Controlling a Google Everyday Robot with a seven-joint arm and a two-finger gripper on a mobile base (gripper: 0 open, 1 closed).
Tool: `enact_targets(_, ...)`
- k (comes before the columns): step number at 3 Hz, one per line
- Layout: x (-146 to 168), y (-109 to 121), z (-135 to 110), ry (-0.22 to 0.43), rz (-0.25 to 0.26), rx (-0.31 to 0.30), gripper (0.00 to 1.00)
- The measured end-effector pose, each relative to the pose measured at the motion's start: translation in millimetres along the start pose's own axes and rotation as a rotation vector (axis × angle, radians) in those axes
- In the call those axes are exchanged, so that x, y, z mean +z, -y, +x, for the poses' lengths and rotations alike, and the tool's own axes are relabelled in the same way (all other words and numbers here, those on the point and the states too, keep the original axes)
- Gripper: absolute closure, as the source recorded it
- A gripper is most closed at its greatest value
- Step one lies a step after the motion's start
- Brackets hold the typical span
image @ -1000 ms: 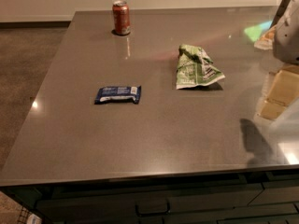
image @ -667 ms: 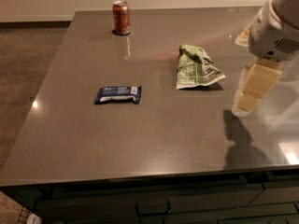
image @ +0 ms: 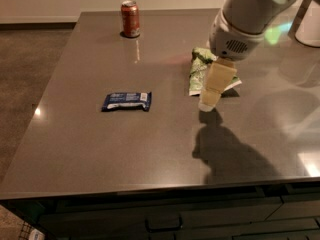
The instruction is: Pick rxbar blueberry
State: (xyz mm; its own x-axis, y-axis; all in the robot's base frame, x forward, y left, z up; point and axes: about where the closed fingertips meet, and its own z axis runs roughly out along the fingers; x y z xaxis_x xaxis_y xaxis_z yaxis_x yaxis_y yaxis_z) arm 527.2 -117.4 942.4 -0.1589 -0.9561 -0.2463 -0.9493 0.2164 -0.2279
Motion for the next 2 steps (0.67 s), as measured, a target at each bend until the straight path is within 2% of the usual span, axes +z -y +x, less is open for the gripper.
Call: enact_targets(2, 63, 17, -75, 0.029, -0.050, -0.056, 0.00)
